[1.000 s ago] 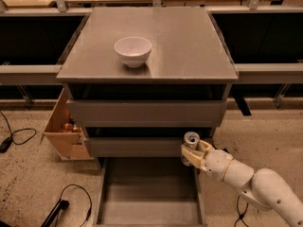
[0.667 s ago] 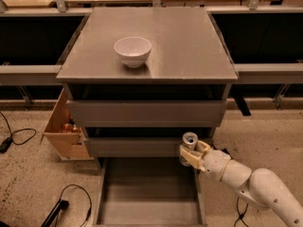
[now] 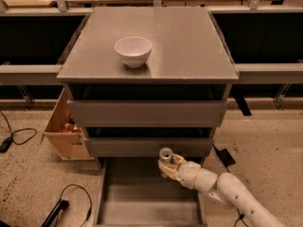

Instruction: Place redbull can into bottom drawer

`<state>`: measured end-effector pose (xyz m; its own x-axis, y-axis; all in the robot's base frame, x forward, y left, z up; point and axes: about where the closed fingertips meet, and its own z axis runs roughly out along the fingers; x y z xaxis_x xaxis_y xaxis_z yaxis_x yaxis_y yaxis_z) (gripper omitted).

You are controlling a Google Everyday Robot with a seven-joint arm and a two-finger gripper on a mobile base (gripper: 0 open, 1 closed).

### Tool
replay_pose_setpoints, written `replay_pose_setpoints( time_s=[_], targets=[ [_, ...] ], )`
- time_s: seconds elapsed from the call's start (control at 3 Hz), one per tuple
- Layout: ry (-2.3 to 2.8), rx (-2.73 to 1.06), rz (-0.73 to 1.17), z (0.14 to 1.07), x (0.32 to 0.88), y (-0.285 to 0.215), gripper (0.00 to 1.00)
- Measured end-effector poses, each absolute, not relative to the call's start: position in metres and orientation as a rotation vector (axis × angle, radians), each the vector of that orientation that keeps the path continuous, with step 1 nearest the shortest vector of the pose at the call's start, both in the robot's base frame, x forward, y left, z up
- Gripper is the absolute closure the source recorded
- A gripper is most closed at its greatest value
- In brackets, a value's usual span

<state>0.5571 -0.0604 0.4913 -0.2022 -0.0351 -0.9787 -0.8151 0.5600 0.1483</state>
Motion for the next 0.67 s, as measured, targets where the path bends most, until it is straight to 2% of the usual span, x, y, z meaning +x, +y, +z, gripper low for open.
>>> replay_pose_setpoints(
  time_s=[0.67],
  targets=[
    [1.659, -0.843, 0.866, 0.374, 0.572, -0.01, 1.0]
  ],
)
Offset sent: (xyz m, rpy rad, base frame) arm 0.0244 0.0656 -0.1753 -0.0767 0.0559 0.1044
